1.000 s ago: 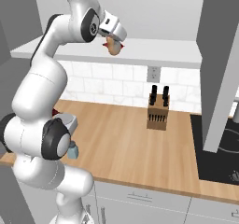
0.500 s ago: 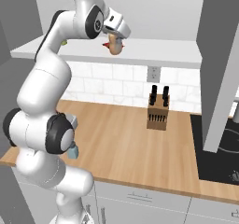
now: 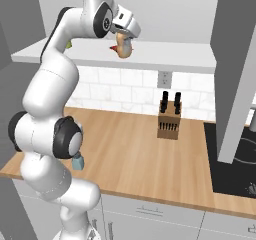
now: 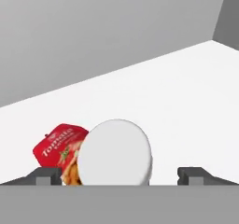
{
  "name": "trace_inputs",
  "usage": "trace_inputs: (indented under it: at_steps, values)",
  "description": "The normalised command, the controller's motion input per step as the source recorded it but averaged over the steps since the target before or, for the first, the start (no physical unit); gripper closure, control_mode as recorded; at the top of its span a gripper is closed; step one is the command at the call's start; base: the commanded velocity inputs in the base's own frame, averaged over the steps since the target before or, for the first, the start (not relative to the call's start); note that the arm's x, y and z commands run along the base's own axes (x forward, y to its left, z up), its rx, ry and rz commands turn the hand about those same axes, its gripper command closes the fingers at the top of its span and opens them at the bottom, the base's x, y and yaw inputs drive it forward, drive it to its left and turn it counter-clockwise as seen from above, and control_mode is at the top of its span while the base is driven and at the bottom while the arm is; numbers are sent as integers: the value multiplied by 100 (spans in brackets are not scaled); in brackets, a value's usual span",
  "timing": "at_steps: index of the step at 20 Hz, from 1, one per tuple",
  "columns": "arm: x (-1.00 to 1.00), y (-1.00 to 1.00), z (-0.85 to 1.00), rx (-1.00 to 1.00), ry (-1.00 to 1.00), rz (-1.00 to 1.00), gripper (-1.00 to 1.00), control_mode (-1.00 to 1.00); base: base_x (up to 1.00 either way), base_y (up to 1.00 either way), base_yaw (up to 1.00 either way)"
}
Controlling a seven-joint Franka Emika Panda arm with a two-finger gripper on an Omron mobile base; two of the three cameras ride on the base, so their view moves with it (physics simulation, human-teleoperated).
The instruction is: Put the shaker and condiment bottle from the counter next to their counterparts in the cabinet.
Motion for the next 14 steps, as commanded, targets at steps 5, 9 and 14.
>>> trace_inputs:
  at_steps: [5,9,14]
  values:
    - [-37,0,7,-4,-10,3,-100,-100,0,0,0]
    - [-54,4,4,-6,-15,3,-100,-100,0,0,0]
    - [-71,15,-17,-3,-8,4,-100,-100,0,0,0]
